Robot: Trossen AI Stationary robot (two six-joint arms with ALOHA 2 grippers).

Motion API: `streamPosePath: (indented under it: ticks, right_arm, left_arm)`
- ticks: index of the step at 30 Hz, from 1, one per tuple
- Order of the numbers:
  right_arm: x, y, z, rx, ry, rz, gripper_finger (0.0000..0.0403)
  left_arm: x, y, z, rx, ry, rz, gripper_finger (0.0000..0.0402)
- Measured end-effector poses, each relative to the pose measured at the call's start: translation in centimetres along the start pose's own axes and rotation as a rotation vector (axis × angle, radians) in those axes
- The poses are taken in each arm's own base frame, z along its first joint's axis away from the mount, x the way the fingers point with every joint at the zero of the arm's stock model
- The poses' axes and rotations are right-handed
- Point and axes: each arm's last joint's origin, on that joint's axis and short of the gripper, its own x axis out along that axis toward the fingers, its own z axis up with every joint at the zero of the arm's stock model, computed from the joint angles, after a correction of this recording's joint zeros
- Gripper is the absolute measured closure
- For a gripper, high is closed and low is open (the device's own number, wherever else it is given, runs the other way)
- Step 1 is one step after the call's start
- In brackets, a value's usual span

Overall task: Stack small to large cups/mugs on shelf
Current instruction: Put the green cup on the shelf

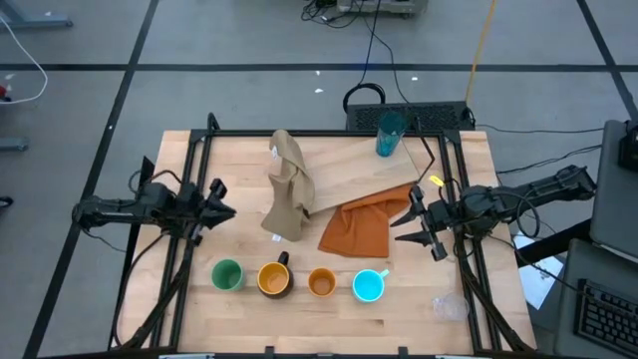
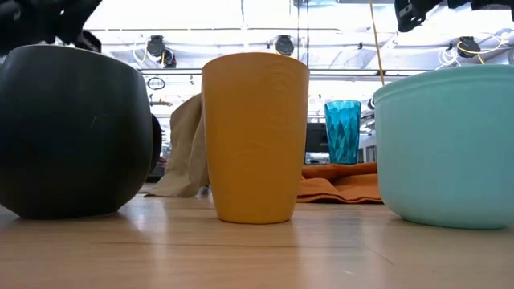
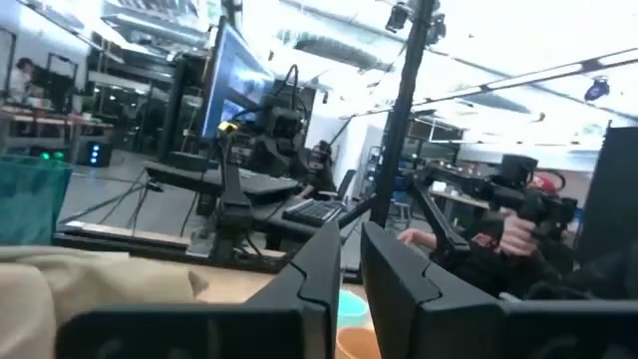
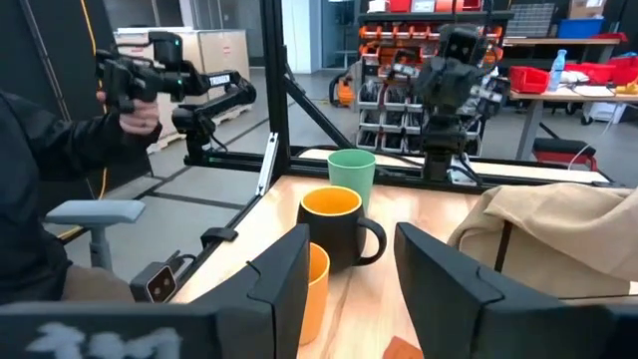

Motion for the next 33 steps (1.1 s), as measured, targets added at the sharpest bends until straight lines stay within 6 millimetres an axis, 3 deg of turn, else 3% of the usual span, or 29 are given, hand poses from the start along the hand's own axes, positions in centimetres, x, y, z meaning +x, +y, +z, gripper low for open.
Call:
streamPosePath:
  ticks: [6,10,16,21,29,33]
  right_arm:
    - [0.0,0.0,0.3,-0.001,-0.035,0.002,0.0261]
    - [0.0,0.0,0.6,-0.004,-0.060,0.002,0.0261]
    - [0.0,0.0,0.6,-0.025,-0.059,0.001,0.0261]
    - [0.0,0.0,0.6,-0.030,-0.059,0.001,0.0261]
    - [0.0,0.0,0.6,-0.029,-0.058,0.001,0.0261]
    - [0.0,0.0,0.6,-0.028,-0.058,-0.002,0.0261]
  left_arm:
    - [1.8,-1.8,5.0,0.171,-0.025,-0.077,0.0355]
    - [4.2,-2.6,6.9,0.239,0.111,-0.089,0.0355]
    - [7.1,-2.8,6.2,0.143,0.399,-0.080,0.0355]
    - [8.6,-3.0,6.7,0.067,0.516,-0.083,0.0355]
    - [9.2,-2.9,6.3,-0.106,0.773,0.029,0.0351]
    - [9.0,-2.8,5.8,-0.244,0.905,0.155,0.0303]
